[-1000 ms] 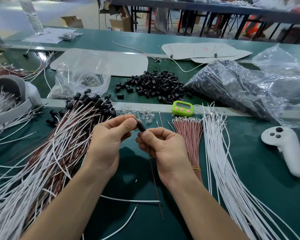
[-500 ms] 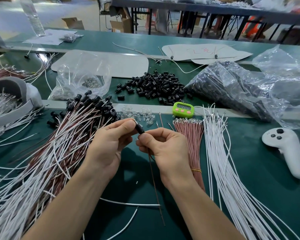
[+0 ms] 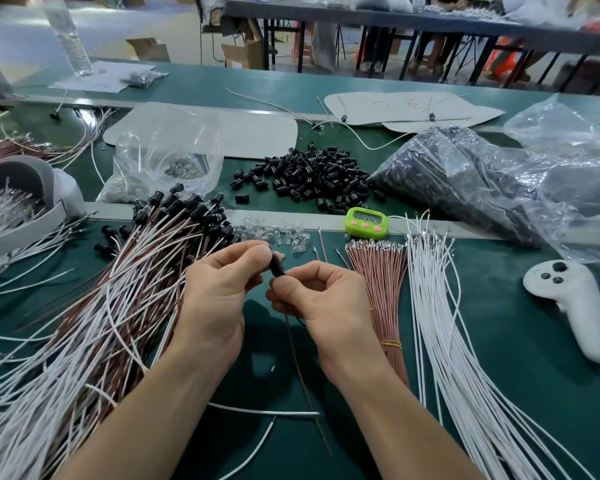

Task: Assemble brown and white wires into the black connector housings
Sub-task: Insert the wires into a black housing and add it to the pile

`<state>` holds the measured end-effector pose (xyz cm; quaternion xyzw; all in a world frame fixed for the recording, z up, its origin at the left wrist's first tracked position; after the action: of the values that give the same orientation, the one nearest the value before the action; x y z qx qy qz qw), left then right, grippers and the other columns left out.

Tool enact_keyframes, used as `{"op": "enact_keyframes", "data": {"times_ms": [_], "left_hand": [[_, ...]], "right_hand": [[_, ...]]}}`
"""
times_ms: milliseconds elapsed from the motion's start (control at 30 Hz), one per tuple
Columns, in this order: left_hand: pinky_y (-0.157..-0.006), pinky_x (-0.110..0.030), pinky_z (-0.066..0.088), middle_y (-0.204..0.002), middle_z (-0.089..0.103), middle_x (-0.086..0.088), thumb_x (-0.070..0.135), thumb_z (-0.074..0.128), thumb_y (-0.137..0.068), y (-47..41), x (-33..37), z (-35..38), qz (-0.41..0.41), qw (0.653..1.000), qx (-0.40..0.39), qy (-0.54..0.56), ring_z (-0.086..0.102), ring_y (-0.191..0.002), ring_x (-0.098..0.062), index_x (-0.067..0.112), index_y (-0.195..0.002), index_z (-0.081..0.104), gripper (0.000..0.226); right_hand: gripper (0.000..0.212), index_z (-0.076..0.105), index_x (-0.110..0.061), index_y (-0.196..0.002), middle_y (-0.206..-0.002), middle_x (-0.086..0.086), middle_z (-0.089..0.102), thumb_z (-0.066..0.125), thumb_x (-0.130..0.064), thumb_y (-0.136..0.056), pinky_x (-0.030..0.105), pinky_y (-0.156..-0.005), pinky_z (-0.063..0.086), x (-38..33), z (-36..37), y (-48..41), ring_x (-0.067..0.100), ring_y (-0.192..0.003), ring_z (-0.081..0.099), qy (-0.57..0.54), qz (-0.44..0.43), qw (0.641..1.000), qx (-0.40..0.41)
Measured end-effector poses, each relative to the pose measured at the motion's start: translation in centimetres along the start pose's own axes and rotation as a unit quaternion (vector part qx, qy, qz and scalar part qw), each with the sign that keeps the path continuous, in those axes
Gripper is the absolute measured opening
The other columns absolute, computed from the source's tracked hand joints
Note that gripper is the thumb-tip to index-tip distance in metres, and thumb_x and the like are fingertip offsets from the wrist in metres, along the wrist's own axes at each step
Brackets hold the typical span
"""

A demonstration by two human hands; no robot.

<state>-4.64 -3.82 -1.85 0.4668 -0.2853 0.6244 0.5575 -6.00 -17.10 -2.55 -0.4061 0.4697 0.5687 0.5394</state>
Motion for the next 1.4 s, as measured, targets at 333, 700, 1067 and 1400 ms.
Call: {"op": "enact_keyframes", "data": {"times_ms": [333,700,1067,1400], "left_hand": [[-0.076,-0.025,0.05,-0.084,0.077,-0.007,0.021,0.078,-0.067,0.0,0.1,0.2,-0.009,0.998,-0.047,-0.038,0.064,-0.079,-0.016,0.022,-0.084,0.083,0.018],[-0.055,-0.028,0.057,-0.084,0.078,-0.012,0.012,0.078,-0.066,1.2,-0.2,1.1,-0.022,0.997,-0.073,-0.019,0.072,-0.071,-0.022,0.013,-0.081,0.082,0.015],[-0.065,-0.022,0.057,-0.085,0.078,-0.011,0.017,0.079,-0.068,0.9,0.1,0.9,-0.006,0.998,-0.047,-0.031,0.073,-0.078,-0.016,0.017,-0.082,0.083,0.016],[-0.066,-0.025,0.056,-0.081,0.078,-0.009,0.025,0.084,-0.048,1.0,-0.1,0.8,-0.026,1.0,-0.008,0.003,0.069,-0.071,-0.015,0.017,-0.074,0.082,0.028]], "right_hand": [[0.017,0.078,-0.013,-0.073,-0.07,0.008,0.076,0.077,-0.005,-0.088,0.038,-0.067,0.064,-0.1,-0.3,-0.1,0.022,-0.064,0.076,0.148,-0.012,0.989,-0.005],[0.024,0.077,-0.013,-0.071,-0.075,0.01,0.077,0.074,-0.007,-0.093,0.026,-0.065,0.058,0.3,0.6,0.3,0.019,-0.068,0.072,-0.011,0.017,1.0,-0.004],[0.025,0.08,-0.017,-0.072,-0.073,0.01,0.076,0.075,-0.002,-0.091,0.032,-0.071,0.059,0.9,0.5,0.3,0.018,-0.067,0.072,-0.002,0.016,1.0,0.004],[0.015,0.082,-0.01,-0.079,-0.075,0.012,0.077,0.078,0.002,-0.087,0.031,-0.071,0.059,1.2,0.4,0.5,0.019,-0.069,0.073,-0.004,-0.006,1.0,0.023]]}}
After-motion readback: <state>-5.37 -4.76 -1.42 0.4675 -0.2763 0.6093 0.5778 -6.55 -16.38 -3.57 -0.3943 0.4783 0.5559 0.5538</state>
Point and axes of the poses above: each hand's wrist, its own y-axis away from the middle knuckle, its own z-axis out of the palm, x = y × z, the point moved 3 cm from there along -y, towards the middle knuckle
